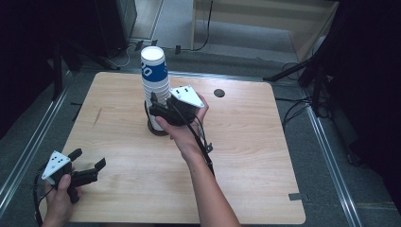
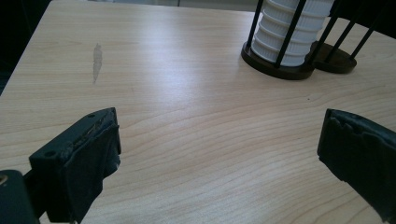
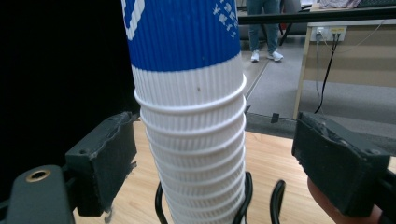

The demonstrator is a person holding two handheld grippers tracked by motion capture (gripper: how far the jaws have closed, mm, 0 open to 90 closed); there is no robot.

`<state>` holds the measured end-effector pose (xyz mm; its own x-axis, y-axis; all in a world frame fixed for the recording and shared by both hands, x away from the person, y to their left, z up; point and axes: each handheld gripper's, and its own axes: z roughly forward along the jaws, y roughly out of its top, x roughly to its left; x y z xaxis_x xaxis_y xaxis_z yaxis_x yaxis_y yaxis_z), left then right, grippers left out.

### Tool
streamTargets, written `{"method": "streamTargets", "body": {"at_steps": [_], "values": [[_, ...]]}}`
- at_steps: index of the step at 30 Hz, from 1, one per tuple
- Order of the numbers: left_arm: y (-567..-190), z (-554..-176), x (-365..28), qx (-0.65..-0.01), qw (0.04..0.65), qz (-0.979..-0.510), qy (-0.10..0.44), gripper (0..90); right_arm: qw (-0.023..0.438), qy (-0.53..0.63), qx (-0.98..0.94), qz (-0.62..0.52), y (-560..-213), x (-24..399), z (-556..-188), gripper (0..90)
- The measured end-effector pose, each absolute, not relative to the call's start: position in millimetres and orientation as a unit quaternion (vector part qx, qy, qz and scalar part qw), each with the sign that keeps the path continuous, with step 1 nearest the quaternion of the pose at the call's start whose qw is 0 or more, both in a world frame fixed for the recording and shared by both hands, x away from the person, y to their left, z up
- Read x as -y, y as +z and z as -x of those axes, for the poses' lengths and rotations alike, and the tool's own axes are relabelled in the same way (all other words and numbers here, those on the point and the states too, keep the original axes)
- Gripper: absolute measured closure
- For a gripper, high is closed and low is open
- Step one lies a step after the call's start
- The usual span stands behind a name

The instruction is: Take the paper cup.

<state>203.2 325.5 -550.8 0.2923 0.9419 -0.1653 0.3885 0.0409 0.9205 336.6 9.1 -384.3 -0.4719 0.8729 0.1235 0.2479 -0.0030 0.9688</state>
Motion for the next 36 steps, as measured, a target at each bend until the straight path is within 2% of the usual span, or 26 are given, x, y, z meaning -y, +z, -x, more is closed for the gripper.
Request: {"method": "streamTargets", "body": {"at_steps": [27, 36], "values": [[-550.8, -203.7, -325.1, -0.523, 0.495, -0.635, 0.279, 0.3, 0.315, 0.567, -0.635, -0.419, -368.9, -55.6, -377.7, 13.4], [-550.8, -203.8, -325.0, -0.523, 0.496, -0.635, 0.279, 0.3, 0.319, 0.565, -0.635, -0.419, -368.2, -58.7, -382.0, 17.9]]}}
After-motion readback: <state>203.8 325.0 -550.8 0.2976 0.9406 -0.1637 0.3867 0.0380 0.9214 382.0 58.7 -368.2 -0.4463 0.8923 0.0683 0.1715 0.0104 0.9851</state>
